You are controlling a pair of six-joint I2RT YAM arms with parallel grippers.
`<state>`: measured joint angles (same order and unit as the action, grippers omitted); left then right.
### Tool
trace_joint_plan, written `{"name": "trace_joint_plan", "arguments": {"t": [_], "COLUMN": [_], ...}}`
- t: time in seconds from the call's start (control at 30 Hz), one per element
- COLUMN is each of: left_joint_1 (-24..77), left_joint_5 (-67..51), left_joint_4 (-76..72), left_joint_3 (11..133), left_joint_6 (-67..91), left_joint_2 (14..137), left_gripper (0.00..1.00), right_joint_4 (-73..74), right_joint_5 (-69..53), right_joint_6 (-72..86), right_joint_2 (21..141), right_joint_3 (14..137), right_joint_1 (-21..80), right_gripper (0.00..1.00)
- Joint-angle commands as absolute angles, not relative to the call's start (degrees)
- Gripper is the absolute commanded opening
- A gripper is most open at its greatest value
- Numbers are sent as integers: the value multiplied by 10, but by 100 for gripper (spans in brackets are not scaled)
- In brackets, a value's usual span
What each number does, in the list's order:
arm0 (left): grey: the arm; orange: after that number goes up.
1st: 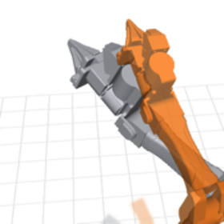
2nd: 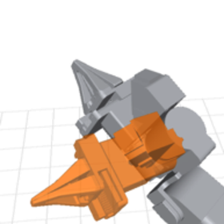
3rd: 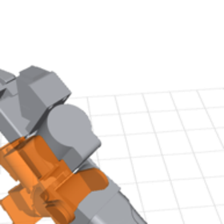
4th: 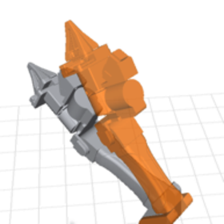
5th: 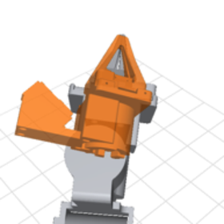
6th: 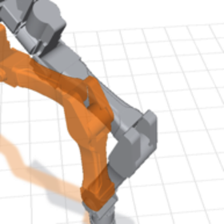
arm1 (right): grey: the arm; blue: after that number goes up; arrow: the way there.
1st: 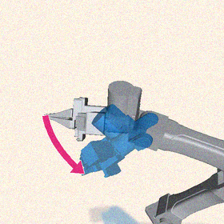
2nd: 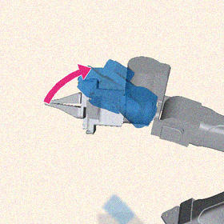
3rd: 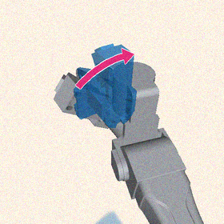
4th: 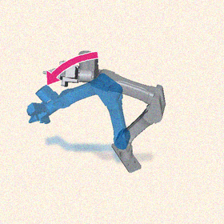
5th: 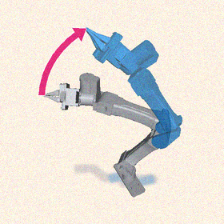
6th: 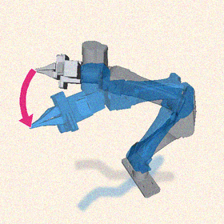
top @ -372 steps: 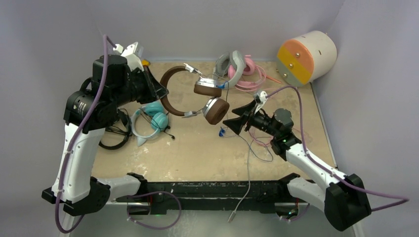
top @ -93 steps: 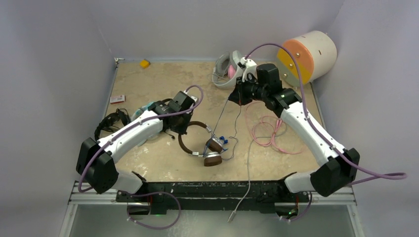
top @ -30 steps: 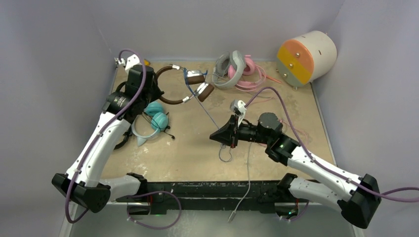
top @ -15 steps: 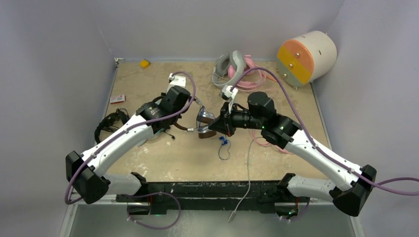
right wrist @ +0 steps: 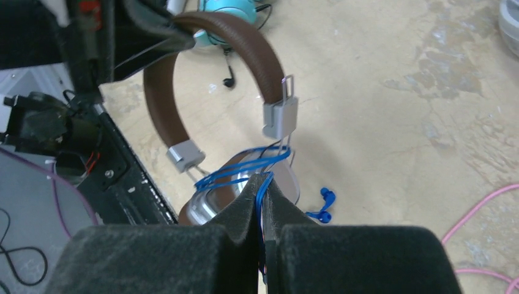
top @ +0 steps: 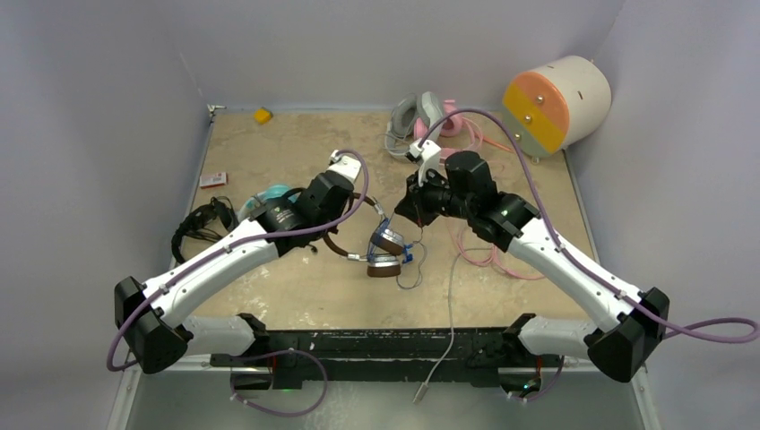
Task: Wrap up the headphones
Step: Wrap the headphones cable around the headphones.
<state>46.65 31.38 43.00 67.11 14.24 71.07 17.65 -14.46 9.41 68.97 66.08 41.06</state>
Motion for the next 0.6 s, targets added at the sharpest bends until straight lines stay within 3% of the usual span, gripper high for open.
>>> {"name": "trace_joint_plan", "arguments": {"t": [0.0,0.2,0.57], "left_joint_1": [470,470,469], "left_joint_5": [217,144,77], "left_joint_4": [440,446,498], "left_joint_3": [691,711,776], "left_joint_6": [146,178,255], "left_joint_2": [713,694,705], "left_gripper": [0,0,0], "right_joint_4": [155,144,119], "right_joint_5": [-153,-145,-113], "right_joint_6": [106,113,114], "right_joint_2": [690,694,681], "right_joint_3": [659,615,555], "right_joint_1": [379,346,330], "right_gripper": [0,1,13]}}
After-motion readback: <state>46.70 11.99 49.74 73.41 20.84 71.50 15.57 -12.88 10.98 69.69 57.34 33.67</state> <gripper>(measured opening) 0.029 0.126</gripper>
